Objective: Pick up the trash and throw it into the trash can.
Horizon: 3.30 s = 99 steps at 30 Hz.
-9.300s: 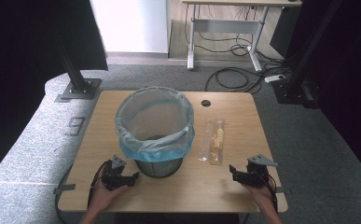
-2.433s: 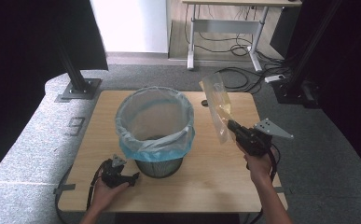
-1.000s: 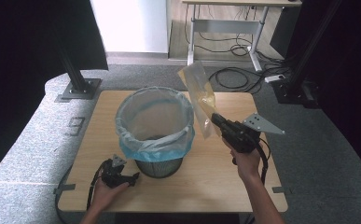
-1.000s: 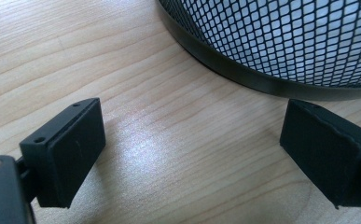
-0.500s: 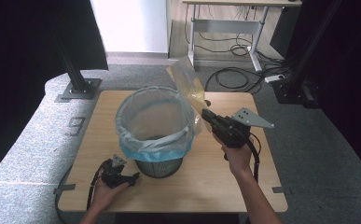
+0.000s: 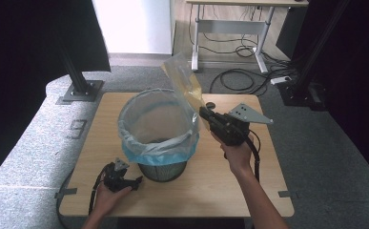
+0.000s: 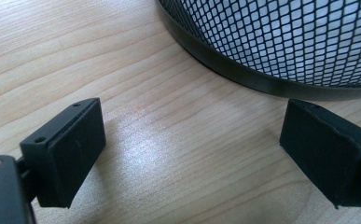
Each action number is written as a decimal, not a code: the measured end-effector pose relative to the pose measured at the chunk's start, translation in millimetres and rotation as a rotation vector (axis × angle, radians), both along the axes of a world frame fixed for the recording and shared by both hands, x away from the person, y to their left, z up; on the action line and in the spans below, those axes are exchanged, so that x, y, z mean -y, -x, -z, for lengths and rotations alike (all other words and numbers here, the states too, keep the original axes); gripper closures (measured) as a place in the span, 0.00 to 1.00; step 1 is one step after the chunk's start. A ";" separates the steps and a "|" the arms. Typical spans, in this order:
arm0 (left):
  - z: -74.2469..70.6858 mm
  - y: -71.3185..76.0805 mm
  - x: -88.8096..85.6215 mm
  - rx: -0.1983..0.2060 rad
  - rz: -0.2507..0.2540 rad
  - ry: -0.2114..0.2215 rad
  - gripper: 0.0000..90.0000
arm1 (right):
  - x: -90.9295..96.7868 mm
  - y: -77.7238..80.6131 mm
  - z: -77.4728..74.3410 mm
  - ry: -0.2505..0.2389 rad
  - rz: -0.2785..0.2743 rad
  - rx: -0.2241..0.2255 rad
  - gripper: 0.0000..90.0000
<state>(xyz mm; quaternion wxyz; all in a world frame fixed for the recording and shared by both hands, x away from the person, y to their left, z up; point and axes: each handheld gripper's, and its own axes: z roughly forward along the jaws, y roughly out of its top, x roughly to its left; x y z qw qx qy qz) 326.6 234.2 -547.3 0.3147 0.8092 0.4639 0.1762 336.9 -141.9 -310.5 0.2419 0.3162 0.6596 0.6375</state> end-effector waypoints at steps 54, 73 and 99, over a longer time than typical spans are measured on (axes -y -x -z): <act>-0.2 0.3 -0.1 -0.001 0.003 -0.003 0.08 | -81.1 -35.3 -1.5 0.069 -0.091 -0.056 0.95; -0.1 0.4 0.1 0.000 0.001 0.000 0.08 | -50.1 -18.6 10.2 0.152 0.044 -0.044 0.34; -0.1 1.0 0.2 0.001 -0.003 0.000 0.08 | 28.2 8.7 58.0 0.135 0.126 -0.082 0.34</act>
